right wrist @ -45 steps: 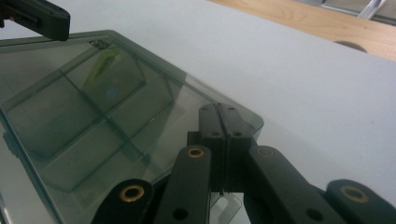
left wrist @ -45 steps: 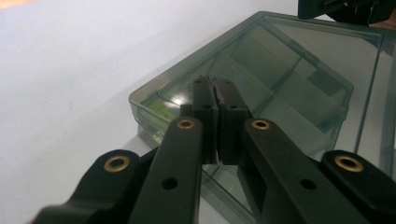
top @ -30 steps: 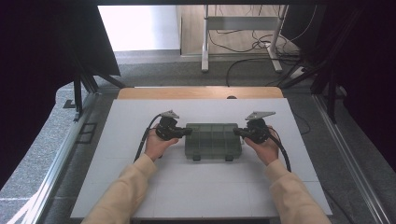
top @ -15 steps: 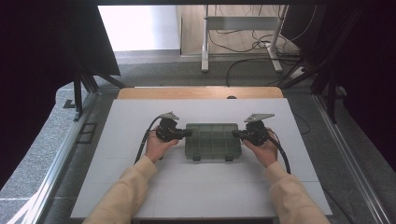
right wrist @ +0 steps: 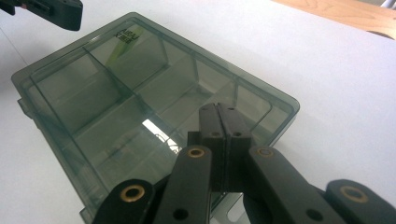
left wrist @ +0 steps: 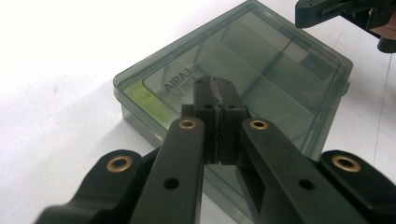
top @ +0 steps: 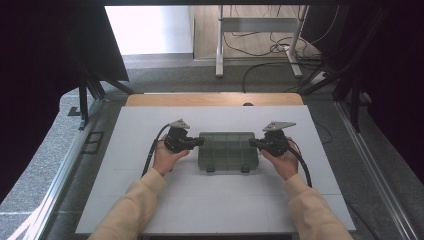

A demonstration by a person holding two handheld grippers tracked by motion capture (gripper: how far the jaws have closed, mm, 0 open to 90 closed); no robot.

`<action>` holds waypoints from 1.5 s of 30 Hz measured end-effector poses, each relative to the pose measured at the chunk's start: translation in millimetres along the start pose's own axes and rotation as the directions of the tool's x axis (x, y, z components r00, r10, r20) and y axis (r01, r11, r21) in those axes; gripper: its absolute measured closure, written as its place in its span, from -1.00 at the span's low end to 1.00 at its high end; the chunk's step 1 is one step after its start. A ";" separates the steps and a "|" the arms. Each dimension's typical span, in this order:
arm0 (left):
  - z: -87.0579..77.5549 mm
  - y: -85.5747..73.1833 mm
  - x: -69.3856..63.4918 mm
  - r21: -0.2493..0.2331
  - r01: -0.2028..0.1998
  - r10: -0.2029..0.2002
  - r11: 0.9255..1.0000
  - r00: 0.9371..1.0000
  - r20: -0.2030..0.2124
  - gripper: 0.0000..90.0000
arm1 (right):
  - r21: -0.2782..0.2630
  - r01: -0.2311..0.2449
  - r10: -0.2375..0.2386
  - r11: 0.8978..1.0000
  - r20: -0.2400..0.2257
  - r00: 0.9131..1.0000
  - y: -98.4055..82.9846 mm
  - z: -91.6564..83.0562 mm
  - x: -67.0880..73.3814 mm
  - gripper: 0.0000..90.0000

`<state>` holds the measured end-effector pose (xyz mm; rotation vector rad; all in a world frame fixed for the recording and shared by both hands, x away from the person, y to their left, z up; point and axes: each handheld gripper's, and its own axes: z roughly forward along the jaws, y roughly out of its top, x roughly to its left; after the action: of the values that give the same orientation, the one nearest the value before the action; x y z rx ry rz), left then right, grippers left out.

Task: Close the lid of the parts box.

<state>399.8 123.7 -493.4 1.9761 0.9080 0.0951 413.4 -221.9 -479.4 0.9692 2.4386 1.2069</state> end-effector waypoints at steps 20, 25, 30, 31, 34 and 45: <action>-47.6 -27.8 -18.1 -0.013 -0.048 0.047 0.999 0.995 -0.085 0.99 | -0.014 -0.020 0.021 1.000 0.018 1.000 -27.8 -35.1 8.8 1.00; -61.5 -41.4 -18.7 -0.016 -0.035 0.033 0.999 0.994 -0.101 0.99 | -0.015 -0.017 0.017 1.000 0.028 0.999 -38.5 -47.5 10.3 1.00; -70.3 -55.2 -23.4 -0.008 -0.037 0.035 0.999 0.992 -0.117 0.99 | -0.029 -0.044 0.045 0.999 0.043 0.998 -49.8 -61.1 6.1 1.00; -71.6 -57.5 -24.3 -0.004 -0.038 0.037 0.999 0.992 -0.120 0.99 | -0.028 -0.047 0.049 0.998 0.044 0.998 -51.8 -63.5 6.0 1.00; -75.9 -65.3 -26.4 0.002 -0.033 0.033 0.999 0.991 -0.127 0.98 | -0.028 -0.052 0.053 0.998 0.047 0.998 -57.4 -68.5 6.8 0.98; -90.2 -94.6 -28.8 -0.032 0.014 -0.021 0.999 0.972 -0.232 -0.31 | -0.016 -0.090 0.091 0.996 0.072 0.993 -78.5 -74.7 13.5 -0.24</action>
<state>289.6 198.3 -507.5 1.9554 1.0674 0.3344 331.4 -292.7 -493.0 1.1109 2.3507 1.1926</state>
